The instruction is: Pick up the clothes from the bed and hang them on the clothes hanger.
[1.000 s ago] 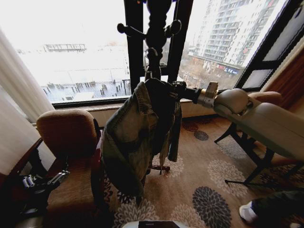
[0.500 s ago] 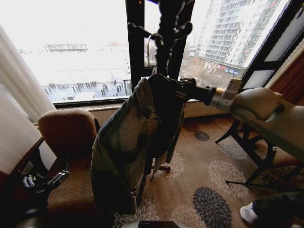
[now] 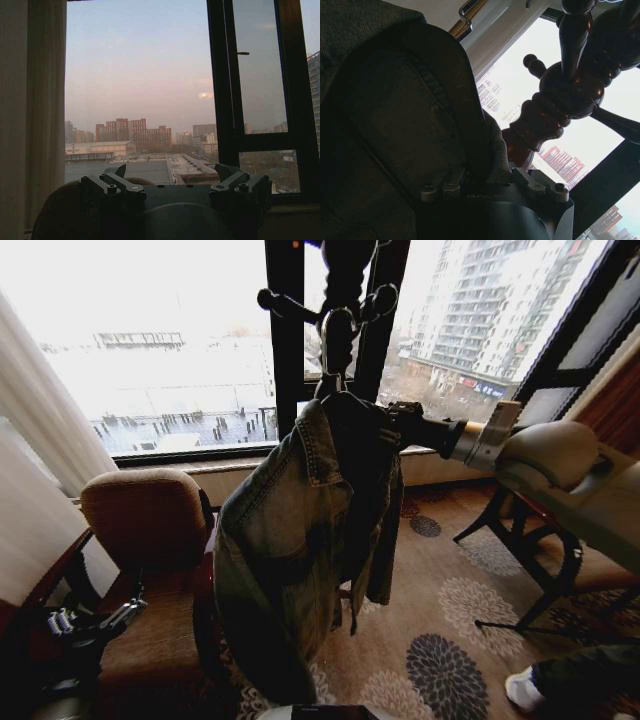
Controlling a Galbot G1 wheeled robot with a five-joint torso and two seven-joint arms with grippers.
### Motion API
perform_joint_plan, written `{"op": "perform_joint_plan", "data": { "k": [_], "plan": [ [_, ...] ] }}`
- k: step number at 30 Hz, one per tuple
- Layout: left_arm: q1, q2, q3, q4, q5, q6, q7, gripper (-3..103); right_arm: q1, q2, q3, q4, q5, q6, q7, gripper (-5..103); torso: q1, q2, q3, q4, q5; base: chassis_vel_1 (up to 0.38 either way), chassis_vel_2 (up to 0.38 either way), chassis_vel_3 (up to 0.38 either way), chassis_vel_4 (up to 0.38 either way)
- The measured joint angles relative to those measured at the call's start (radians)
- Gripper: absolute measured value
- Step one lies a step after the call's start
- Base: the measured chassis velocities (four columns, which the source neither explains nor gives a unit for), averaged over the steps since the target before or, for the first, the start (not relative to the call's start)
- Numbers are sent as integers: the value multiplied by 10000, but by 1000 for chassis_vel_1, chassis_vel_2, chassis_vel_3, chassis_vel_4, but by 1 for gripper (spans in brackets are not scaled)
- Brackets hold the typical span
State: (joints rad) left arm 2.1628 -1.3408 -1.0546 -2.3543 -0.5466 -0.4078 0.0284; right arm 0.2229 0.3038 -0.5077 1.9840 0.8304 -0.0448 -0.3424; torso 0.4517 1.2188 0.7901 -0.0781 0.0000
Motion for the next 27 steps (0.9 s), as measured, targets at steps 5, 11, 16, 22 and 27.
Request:
{"op": "perform_joint_plan", "data": {
  "k": [5,11,16,22,27],
  "plan": [
    [0,-1,0,0,0,0,0,100,795,218,-721,-362,56,123,-140,28,-1,0,0,0,0,0,0,0,0],
    [1,0,0,0,-1,0,0,100,1656,569,-1493,-706,149,204,-244,28,0,0,1,2,-1,0,0,0,0],
    [0,0,0,0,0,0,0,100,2007,802,-1724,-993,176,255,-333,28,0,0,0,1,-1,0,0,0,0],
    [1,0,0,0,0,0,0,100,2322,921,-1853,-1105,244,257,-352,28,0,0,1,1,-1,0,0,0,0],
    [0,0,0,0,0,0,0,100,2550,820,-1934,-1040,339,257,-388,28,0,0,0,1,0,0,0,0,0]
  ]
}}
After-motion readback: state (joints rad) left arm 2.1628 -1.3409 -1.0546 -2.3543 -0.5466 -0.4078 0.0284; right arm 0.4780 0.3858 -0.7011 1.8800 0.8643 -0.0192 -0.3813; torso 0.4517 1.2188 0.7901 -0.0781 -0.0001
